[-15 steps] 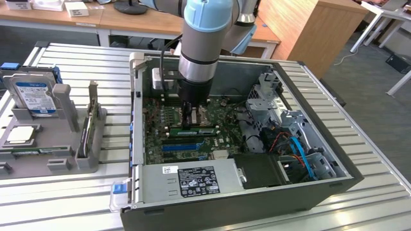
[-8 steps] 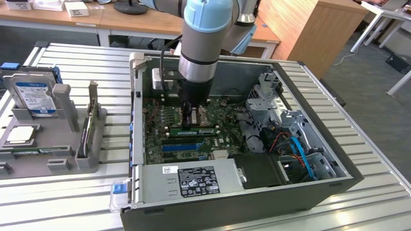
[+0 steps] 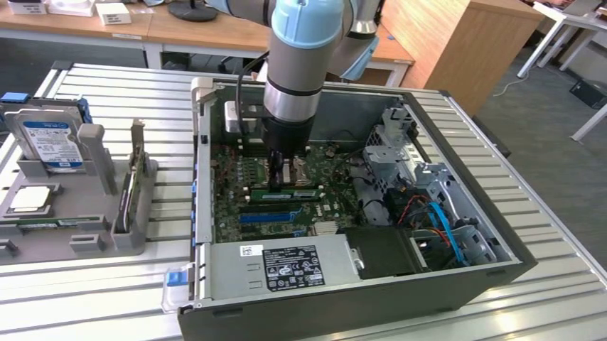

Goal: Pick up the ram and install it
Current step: 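Press down the ram until it locks into place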

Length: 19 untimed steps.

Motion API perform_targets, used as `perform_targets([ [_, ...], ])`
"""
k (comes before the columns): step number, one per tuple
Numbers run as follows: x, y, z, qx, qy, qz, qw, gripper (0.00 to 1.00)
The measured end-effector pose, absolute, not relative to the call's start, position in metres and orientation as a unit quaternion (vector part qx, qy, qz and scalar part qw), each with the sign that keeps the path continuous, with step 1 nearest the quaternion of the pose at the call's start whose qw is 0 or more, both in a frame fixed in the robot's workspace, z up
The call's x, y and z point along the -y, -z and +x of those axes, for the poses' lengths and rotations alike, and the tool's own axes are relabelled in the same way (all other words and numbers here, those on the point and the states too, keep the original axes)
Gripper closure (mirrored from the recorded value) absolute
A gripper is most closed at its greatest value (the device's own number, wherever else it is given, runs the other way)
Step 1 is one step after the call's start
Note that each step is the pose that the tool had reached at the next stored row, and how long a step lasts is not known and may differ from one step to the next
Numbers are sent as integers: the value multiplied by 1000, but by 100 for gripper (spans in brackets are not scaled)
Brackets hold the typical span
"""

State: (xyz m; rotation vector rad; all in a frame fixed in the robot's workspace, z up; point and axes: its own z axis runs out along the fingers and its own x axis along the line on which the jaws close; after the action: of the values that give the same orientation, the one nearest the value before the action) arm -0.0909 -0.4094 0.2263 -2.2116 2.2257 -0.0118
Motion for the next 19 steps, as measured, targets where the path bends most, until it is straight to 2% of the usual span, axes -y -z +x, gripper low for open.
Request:
perform_targets([
  [19, 409, -225, -91, -709, 4, -705, 2, 89],
])
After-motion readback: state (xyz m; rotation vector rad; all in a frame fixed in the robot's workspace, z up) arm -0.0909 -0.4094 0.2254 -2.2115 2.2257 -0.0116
